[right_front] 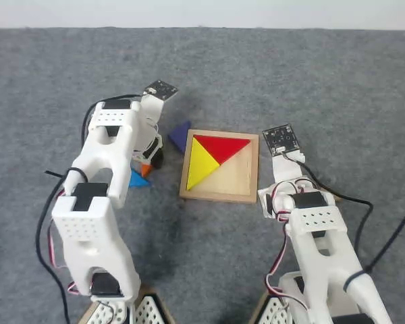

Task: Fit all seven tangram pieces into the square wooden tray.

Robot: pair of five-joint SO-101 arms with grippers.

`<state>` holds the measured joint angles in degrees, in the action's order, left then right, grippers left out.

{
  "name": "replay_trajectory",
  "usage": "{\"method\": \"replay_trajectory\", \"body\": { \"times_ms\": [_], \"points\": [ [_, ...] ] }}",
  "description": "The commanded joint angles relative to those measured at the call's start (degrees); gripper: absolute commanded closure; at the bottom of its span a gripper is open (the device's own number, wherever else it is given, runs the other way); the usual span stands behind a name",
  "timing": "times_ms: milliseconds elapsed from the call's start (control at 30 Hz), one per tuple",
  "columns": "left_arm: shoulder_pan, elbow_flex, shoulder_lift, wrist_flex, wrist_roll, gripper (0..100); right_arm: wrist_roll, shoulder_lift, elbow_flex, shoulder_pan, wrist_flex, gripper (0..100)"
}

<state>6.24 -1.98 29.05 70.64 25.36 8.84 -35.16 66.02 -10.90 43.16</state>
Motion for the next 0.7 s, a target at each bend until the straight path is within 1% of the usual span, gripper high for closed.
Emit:
{"method": "replay_trajectory", "body": {
  "times_ms": [0,100,200,300,367,533,667],
  "points": [
    [0.9,2.0,0.1,-2.0,1.1,86,-0.6,-1.3,-0.4,0.8,-1.0,99.1],
    [0.8,2.2,-2.6,-3.5,1.1,86,-0.6,-1.3,-0.4,0.8,-1.1,99.1],
    [0.7,1.2,-8.7,-3.7,1.1,86,-0.6,-1.3,-0.4,0.8,-1.1,99.1],
    [-0.9,-1.8,-14.4,-3.6,1.3,85,-0.6,-1.3,-0.4,0.8,-1.1,99.1],
    [-2.4,-4.5,-17.0,-4.0,1.1,83,-0.6,-1.3,-0.4,0.8,-1.1,99.1],
    [-4.8,-7.3,-16.6,-4.0,1.1,82,-0.6,-1.3,-0.4,0.8,-1.1,99.1],
    [-4.9,-7.5,-15.1,-4.9,1.1,82,-0.6,-1.3,-0.4,0.8,-1.1,99.1]
  ]
}}
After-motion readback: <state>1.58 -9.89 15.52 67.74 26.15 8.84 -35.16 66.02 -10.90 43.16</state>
